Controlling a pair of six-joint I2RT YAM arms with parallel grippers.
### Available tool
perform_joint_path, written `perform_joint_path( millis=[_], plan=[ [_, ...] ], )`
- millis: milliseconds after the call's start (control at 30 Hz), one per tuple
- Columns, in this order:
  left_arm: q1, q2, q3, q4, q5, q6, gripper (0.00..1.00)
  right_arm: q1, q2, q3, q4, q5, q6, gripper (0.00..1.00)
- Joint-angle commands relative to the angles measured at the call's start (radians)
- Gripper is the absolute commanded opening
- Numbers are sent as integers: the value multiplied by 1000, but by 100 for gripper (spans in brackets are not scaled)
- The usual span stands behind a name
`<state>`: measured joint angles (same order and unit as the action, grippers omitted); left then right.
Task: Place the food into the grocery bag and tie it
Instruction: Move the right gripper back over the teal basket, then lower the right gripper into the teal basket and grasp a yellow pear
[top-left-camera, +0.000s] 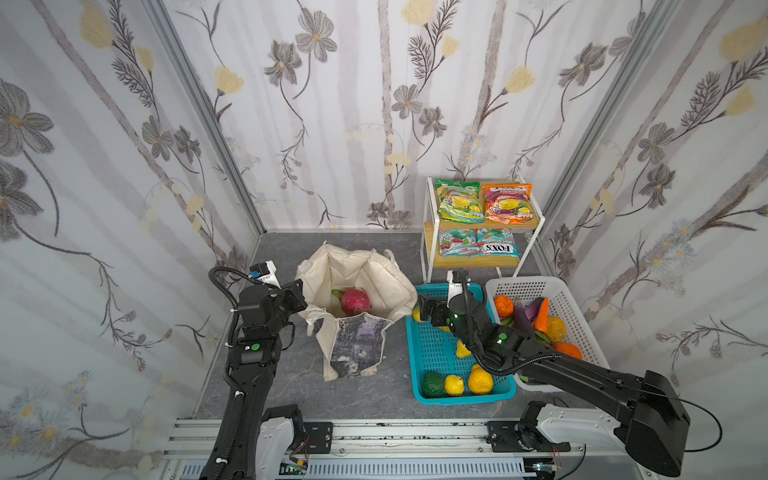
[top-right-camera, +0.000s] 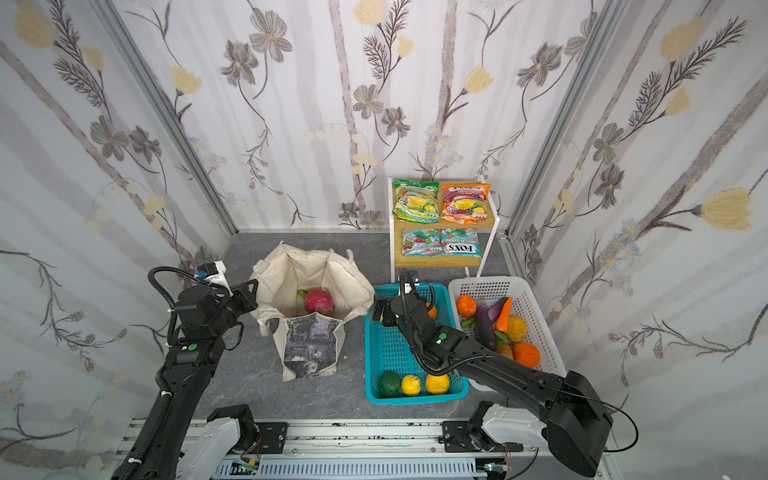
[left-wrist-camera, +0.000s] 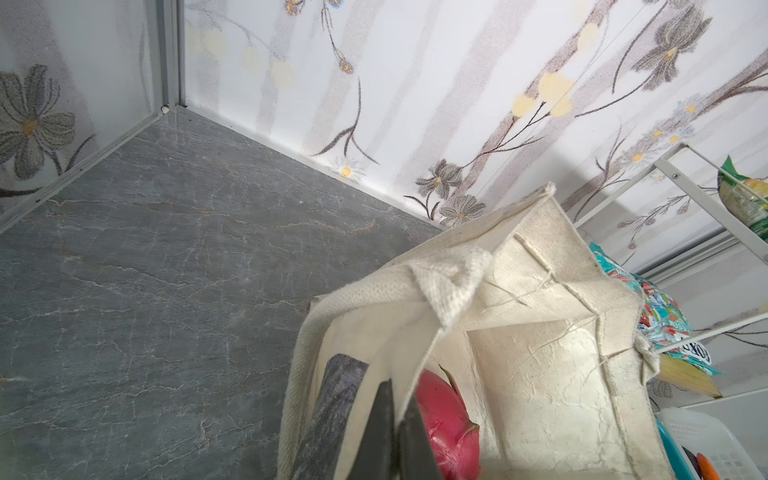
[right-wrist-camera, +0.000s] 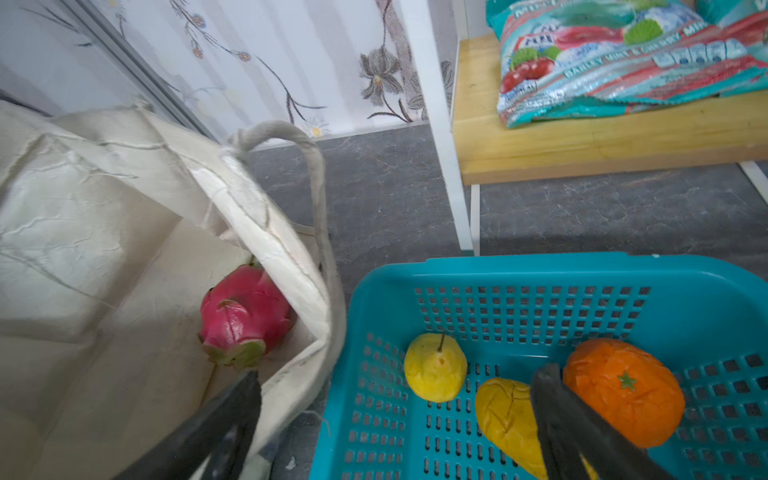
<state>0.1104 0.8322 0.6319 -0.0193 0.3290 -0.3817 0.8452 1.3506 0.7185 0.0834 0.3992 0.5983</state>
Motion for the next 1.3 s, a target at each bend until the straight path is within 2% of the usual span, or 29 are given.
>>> perform_joint_path(
  millis=[0, 100, 367, 567, 700, 833, 933, 1067, 1167, 1267],
  plan=[
    [1, -7, -1, 48, -3, -16, 0, -69, 33, -43, 165, -146, 79, 93],
    [1, -6, -1, 48, -2, -17, 0, -94, 91, -40, 192, -191, 87, 83],
    [9, 21, 0, 71, 76, -17, 0, -136, 278, 26, 161, -242, 104, 75],
    [49, 59, -36, 163, 109, -24, 0, -144, 286, 27, 37, -321, 190, 71],
    [56, 54, -35, 161, 91, -16, 0, -141, 259, -2, 117, -332, 218, 70],
    [46, 30, -19, 107, 77, -17, 0, -141, 309, -11, 196, -279, 202, 65],
    [-19, 14, -2, 44, 13, 17, 0, -138, 332, -39, 289, -247, 187, 65],
    [-68, 29, -1, 21, -18, 24, 0, -127, 373, 8, 262, -258, 167, 67],
    [-62, 32, 9, 21, -24, 23, 0, -118, 406, 75, 175, -206, 151, 68],
    [-42, 26, 9, 21, -20, 17, 0, -122, 432, 88, 165, -203, 138, 67]
  ],
)
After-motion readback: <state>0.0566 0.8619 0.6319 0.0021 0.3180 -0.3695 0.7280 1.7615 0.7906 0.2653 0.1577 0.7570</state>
